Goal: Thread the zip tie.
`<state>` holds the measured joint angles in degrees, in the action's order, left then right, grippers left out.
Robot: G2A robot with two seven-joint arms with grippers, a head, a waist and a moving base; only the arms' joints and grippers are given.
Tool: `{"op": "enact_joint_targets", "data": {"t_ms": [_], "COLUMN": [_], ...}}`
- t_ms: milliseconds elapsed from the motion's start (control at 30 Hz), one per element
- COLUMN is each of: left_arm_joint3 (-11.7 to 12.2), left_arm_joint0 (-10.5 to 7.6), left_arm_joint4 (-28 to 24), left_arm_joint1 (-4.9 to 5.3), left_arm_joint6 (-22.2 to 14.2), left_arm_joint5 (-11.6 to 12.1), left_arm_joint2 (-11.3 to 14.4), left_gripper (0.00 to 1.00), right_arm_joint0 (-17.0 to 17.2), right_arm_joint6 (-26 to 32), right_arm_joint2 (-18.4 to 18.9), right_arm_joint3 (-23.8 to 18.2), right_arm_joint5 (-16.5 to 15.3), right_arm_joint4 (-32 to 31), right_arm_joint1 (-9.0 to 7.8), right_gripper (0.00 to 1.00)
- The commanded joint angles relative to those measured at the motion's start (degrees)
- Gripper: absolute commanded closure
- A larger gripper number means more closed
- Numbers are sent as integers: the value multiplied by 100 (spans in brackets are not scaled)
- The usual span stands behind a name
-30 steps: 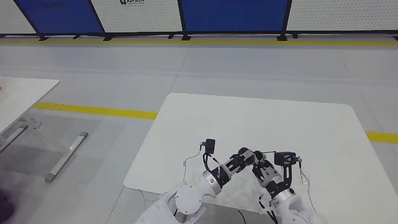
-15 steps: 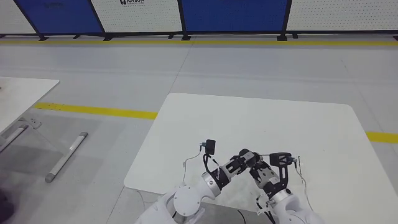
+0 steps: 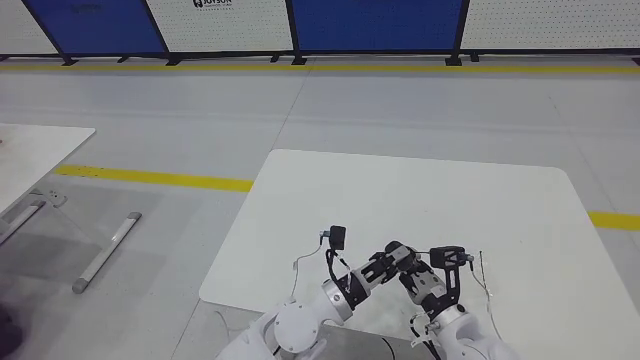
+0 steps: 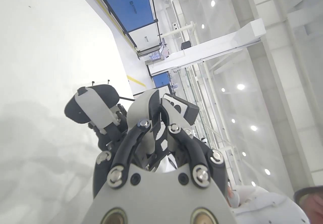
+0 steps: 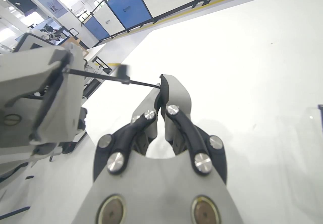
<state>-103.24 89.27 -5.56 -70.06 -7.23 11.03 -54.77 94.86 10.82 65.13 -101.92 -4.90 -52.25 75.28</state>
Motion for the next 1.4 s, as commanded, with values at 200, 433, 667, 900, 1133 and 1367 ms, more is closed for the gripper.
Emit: {"op": "enact_joint_targets", "data": {"t_ms": [200,433,667,900,1133,1367], "left_arm_joint3": [-162,-283,-322,-209,-123,-161], "left_arm_joint0": [116,190,223,175,160,305], "left_arm_joint4": [10,-7,-35,-5,-386,-646], "left_arm_joint1": [29,52,69,41,18,41], "left_arm_joint6": [-51,-100,-106,362,692,861], "left_arm_joint5": [88,146,160,187,241,253], "left_arm_joint2": [-58,-113,-172,-219,-395,-716], "left_gripper": [100,100,100,100,100,100], "right_arm_joint0": [7,-9,-38,36,205,545], "right_arm_joint6": [-39,-60,-84,-258,-544,-1050], "right_arm_joint2": [-7,-27,-56,19,267,772], "right_arm_joint3": [49,93,115,-4,-174,-417], "right_arm_joint5": [0,21,37,62,-36,-551], "right_arm_joint4": [-9,-32,-18,155,430,1150], "right_arm_joint1": [-13,-21,-24,-32,-61,-111], "right_gripper": [100,100,100,0,0,0]}}
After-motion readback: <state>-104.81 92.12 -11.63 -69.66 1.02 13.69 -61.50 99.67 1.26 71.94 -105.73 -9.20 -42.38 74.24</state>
